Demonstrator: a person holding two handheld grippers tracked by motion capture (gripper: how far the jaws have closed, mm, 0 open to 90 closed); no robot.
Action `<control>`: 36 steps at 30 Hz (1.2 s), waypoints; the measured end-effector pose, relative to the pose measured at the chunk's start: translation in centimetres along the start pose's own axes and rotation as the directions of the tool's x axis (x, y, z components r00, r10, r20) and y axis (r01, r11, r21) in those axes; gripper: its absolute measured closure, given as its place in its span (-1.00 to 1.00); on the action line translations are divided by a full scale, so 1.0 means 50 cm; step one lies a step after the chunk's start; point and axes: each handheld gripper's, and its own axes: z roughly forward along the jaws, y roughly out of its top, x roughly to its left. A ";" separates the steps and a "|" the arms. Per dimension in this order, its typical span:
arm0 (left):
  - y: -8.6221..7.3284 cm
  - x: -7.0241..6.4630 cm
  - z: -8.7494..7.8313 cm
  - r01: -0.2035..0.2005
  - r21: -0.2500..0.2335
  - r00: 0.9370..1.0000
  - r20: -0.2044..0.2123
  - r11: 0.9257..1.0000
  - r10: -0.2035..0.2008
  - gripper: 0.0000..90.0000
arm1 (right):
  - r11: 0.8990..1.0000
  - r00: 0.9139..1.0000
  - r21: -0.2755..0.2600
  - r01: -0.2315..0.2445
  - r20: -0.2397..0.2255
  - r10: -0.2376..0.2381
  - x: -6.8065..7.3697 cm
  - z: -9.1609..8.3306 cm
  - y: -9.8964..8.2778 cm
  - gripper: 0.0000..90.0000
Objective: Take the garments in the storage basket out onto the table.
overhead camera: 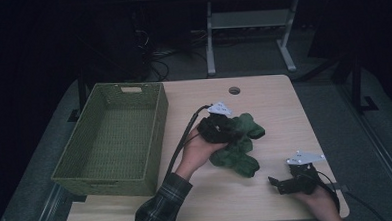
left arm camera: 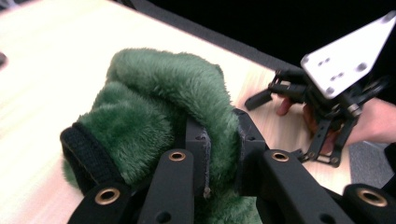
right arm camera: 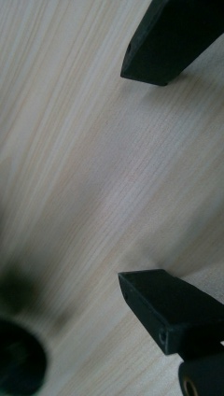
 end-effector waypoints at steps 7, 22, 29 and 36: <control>-0.053 0.004 0.063 0.043 0.064 0.999 0.012 0.997 -0.044 0.75 | 1.000 1.000 0.001 0.001 0.000 -0.001 0.000 0.000 0.000 -0.93; -0.102 0.025 0.105 0.038 0.158 0.999 -0.018 0.987 -0.036 0.47 | 1.000 1.000 0.001 0.002 0.001 -0.002 0.000 0.000 0.000 -0.93; -0.098 0.014 0.074 -0.002 0.154 0.999 -0.042 0.988 0.008 -0.04 | 1.000 1.000 0.001 0.001 0.000 -0.001 0.000 0.000 0.000 -0.93; -0.098 -0.008 0.019 -0.021 0.101 0.998 -0.062 0.995 0.027 -0.02 | 1.000 1.000 0.001 0.002 0.001 -0.002 0.000 0.000 0.000 -0.93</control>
